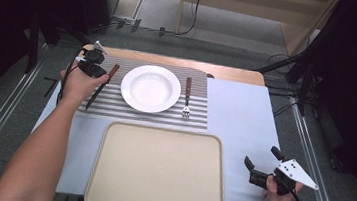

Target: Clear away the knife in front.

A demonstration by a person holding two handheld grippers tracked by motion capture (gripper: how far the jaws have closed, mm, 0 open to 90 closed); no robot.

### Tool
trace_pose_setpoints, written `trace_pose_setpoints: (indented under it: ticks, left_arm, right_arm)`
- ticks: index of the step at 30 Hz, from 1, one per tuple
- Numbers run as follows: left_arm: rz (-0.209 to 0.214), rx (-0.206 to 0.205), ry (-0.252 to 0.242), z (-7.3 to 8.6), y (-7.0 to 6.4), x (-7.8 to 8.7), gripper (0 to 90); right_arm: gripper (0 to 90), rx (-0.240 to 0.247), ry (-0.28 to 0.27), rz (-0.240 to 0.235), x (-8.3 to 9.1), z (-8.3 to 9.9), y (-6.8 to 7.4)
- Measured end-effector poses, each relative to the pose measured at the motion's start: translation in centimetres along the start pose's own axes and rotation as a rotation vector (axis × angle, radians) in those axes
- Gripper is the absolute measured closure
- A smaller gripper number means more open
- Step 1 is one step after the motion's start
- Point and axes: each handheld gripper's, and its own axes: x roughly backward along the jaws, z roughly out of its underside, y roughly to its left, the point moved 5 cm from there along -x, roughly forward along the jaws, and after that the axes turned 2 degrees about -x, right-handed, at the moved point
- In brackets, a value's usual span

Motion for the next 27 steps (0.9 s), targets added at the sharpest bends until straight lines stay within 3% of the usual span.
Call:
trace_pose_setpoints:
  ticks: [5,11,17,19,23,27]
  left_arm:
    - [0.008,-0.037,-0.009,1.0,-0.8,1.2,76.7]
    - [0.026,-0.047,-0.028,1.8,-1.4,2.4,76.6]
    - [0.049,-0.103,-0.049,3.2,-3.6,4.1,76.6]
    - [0.029,-0.121,-0.051,3.7,-4.4,4.4,76.6]
    - [0.039,-0.161,-0.051,4.9,-5.9,4.8,76.6]
    - [0.058,-0.17,-0.056,5.7,-6.8,4.8,76.6]
  right_arm:
    - [0.0,0.002,0.003,0.0,-0.1,0.0,0.1]
    - [0.0,0.006,0.0,-0.001,-0.1,-0.1,0.2]
    - [0.0,0.007,-0.001,-0.002,-0.1,-0.2,0.2]
    - [0.0,0.006,-0.003,-0.002,-0.1,-0.2,0.2]
    - [0.0,0.005,-0.003,-0.001,0.0,-0.2,0.2]
    - [0.0,0.008,-0.005,-0.001,0.0,-0.2,0.2]
